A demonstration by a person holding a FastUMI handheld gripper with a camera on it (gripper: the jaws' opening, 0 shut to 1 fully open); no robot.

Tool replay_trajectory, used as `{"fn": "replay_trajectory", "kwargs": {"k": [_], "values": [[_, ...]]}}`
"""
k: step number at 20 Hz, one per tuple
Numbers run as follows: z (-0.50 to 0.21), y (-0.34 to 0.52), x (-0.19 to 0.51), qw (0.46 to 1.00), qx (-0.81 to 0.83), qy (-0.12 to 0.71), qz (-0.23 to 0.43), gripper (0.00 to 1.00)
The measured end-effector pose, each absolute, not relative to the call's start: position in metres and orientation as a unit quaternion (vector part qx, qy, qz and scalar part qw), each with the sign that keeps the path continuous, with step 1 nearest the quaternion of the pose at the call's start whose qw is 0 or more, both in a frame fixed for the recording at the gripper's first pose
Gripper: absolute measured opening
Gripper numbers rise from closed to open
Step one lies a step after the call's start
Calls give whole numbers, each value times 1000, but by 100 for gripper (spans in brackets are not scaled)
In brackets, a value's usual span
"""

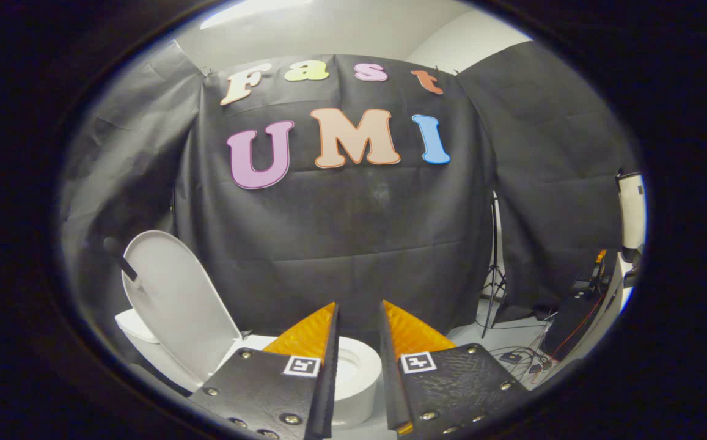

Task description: Open the toilet lid.

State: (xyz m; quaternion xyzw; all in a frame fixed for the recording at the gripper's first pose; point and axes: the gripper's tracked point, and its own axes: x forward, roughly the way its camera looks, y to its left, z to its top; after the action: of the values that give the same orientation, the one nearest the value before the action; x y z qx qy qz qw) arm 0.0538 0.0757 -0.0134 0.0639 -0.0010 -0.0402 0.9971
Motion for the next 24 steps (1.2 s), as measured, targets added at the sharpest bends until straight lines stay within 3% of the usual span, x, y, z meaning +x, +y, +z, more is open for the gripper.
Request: {"fn": "replay_trajectory", "kwargs": {"k": [16, 22, 24], "values": [[-30, 70, 56, 996, 74, 19, -43, 33], [-43, 54, 71, 996, 67, 50, -20, 34], [-45, 40, 82, 996, 65, 57, -1, 38]]}}
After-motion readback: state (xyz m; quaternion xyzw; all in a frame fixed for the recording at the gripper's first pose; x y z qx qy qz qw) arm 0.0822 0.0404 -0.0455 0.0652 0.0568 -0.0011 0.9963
